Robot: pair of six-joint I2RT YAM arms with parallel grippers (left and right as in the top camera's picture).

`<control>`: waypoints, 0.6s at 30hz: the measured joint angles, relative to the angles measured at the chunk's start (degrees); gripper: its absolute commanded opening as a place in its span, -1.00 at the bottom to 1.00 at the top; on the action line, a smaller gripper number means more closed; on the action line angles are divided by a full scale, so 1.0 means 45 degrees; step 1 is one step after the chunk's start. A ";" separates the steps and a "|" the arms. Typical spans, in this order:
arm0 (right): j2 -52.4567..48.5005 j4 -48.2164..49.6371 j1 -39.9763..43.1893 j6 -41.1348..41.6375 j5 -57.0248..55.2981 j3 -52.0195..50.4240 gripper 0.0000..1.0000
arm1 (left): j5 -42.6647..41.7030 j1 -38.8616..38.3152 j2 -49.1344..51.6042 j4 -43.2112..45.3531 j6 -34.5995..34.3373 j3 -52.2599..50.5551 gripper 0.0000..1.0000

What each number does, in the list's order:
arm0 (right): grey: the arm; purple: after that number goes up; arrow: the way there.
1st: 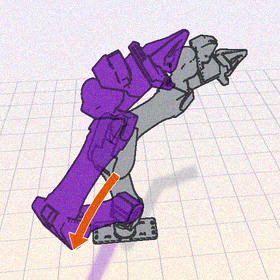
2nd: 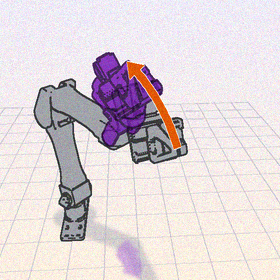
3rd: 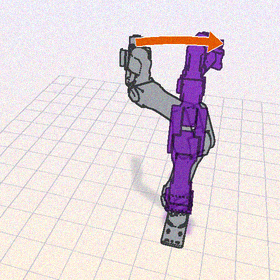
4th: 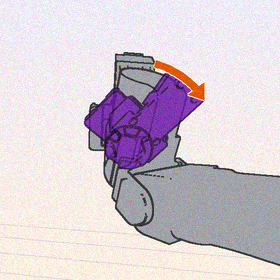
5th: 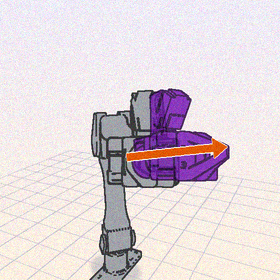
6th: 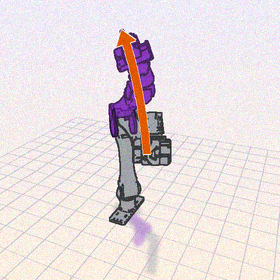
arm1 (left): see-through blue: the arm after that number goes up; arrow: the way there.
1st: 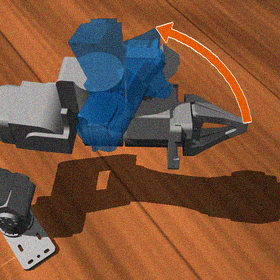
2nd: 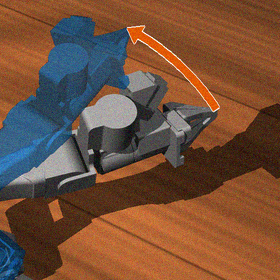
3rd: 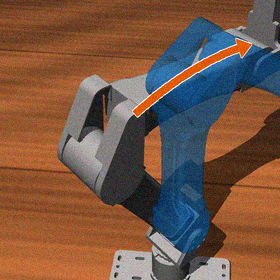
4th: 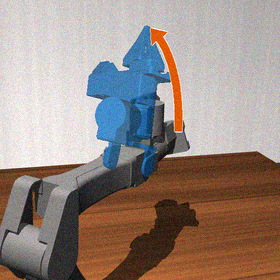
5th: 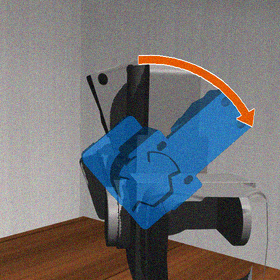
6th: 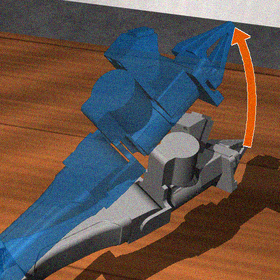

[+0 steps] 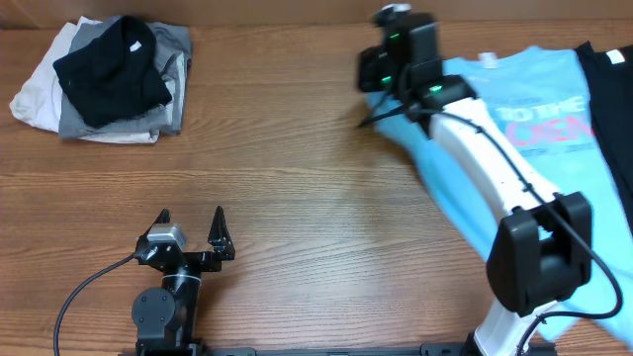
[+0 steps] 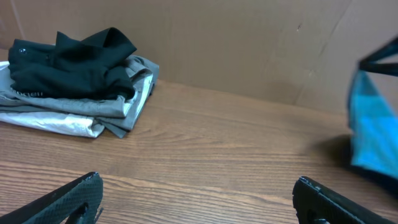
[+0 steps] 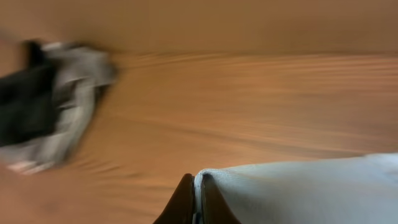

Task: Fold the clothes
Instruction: 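Drag the blue T-shirt leftward to the table center with the right gripper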

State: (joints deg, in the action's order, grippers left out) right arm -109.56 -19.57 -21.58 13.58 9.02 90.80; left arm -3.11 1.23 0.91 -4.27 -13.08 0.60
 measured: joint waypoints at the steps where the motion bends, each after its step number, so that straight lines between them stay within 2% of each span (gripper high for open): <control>1: -0.0005 0.0170 -0.0423 0.0306 0.0262 0.0000 -0.93 | 0.0000 0.0000 0.0000 0.0005 0.0000 0.0000 1.00; 10: -0.0432 0.1311 -0.3973 0.2040 0.1491 0.0000 -0.91 | 0.0000 0.0000 0.0000 0.0005 0.0000 -0.0005 1.00; 12: -0.0578 0.1307 -0.4658 0.2225 0.1583 0.0000 -0.85 | 0.0000 0.0000 0.0000 0.0005 0.0000 -0.0005 1.00; 14: -0.0636 0.1365 -0.5323 0.2356 0.1637 0.0000 -0.35 | 0.0000 0.0000 0.0000 0.0000 0.0000 -0.0005 1.00; 15: -0.0636 0.1472 -0.5581 0.2399 0.1671 0.0000 -0.17 | 0.0000 0.0000 0.0000 0.0005 0.0000 -0.0005 0.99; 17: -0.0636 0.1792 -0.5960 0.2477 0.1768 0.0000 0.01 | 0.0000 0.0000 0.0000 0.0005 -0.0005 -0.0005 1.00; 18: -0.0636 0.1865 -0.6052 0.2506 0.1821 0.0010 0.03 | 0.0000 0.0000 0.0000 0.0000 0.0000 -0.0005 1.00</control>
State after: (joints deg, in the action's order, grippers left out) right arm -112.42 -11.18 -48.82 24.86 17.21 90.85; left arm -3.11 1.23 0.91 -4.27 -13.08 0.58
